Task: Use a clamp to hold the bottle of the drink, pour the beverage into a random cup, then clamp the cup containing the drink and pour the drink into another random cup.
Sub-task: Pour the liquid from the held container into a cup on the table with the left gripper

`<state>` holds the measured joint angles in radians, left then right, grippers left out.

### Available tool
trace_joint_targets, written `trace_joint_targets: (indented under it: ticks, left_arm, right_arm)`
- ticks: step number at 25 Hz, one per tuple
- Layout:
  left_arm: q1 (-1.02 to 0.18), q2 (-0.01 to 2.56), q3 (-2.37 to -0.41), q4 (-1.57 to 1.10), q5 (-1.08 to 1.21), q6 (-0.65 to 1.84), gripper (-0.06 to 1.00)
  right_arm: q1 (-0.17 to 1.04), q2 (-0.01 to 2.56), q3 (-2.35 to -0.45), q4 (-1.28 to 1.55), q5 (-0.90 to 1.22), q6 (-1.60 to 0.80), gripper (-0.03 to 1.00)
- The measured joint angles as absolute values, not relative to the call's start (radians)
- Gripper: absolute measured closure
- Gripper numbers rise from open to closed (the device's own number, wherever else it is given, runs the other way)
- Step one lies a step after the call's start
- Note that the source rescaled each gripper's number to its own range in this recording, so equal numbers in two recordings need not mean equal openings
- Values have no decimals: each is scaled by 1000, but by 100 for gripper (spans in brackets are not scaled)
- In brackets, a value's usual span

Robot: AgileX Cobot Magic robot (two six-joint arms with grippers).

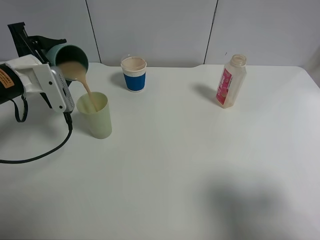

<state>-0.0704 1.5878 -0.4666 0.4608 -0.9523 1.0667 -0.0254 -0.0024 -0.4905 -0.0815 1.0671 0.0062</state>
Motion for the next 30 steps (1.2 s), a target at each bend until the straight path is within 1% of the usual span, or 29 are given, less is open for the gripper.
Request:
trace_joint_targets:
  ticks: [9, 30]
  left_arm:
    - [-70, 1588, -452, 414, -1022, 1121, 94]
    - [-70, 1588, -452, 413, -1138, 1169, 94]
  right_arm:
    - [-25, -2, -491, -81, 1067, 6, -3]
    - [-25, -2, -491, -81, 1067, 6, -3]
